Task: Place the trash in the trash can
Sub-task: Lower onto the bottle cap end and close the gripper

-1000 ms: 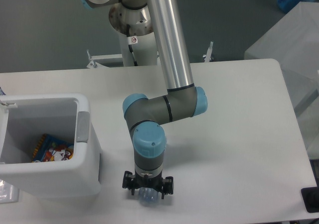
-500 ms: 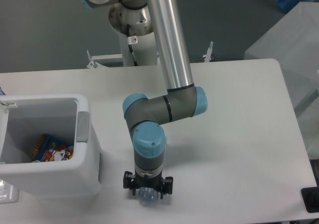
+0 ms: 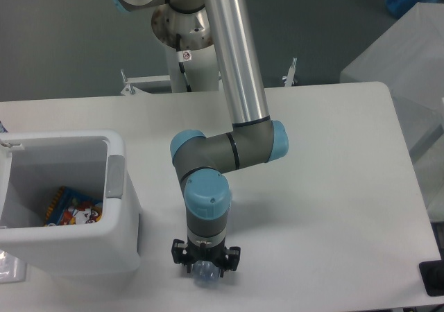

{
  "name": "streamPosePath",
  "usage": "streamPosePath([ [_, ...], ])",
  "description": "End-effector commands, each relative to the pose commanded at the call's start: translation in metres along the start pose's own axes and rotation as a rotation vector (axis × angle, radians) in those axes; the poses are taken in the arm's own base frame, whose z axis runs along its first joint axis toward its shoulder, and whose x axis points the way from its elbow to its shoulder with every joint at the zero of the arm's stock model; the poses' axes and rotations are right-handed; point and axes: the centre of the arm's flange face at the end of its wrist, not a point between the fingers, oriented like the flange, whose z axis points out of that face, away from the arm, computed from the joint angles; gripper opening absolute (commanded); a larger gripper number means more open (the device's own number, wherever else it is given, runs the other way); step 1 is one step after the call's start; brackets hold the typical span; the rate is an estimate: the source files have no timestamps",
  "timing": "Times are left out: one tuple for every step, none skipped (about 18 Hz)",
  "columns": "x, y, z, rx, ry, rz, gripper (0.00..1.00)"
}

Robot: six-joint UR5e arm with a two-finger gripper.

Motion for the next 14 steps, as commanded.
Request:
streamPosePath([
  [0.0002,0.0003,-0.0005,0.0,0.0,0.0,0.7],
  [0.0001,0.0004,-0.0005,-0.001,-0.001,0.0,0.7],
  [0.0001,0.0004,-0.0005,-0.001,-0.001,0.0,0.7],
  [0.0001,0.0005,-0.0004,-0.002,-0.001,0.0,0.68],
  [0.0001,0.0005,-0.0004,-0.002,-0.001,0.0,0.66],
  [0.0001,0.0003,-0.0014,-0.001,-0.001,0.0,0.64],
  [0.0003,0.0009,-0.0009,-0.002,-0.001,0.0,0.62],
  [0.0003,0.0009,-0.0009,-0.002,-0.001,0.0,0.62],
  [0.0003,0.0009,-0.0009,-0.002,-0.001,0.0,0.61],
  [0.0003,0.0006,-0.0019,-0.001,-0.001,0.0,0.6],
  [0.0003,0.0006,-0.002,-0.001,-0.001,0.002,0.59],
  [0.0003,0.0006,-0.002,-0.001,-0.001,0.002,0.59],
  [0.0003,0.0006,-0.002,-0.001,-0.001,0.002,0.59],
  [0.0003,-0.0002,-0.0035,0.003,-0.001,0.002,0.59],
])
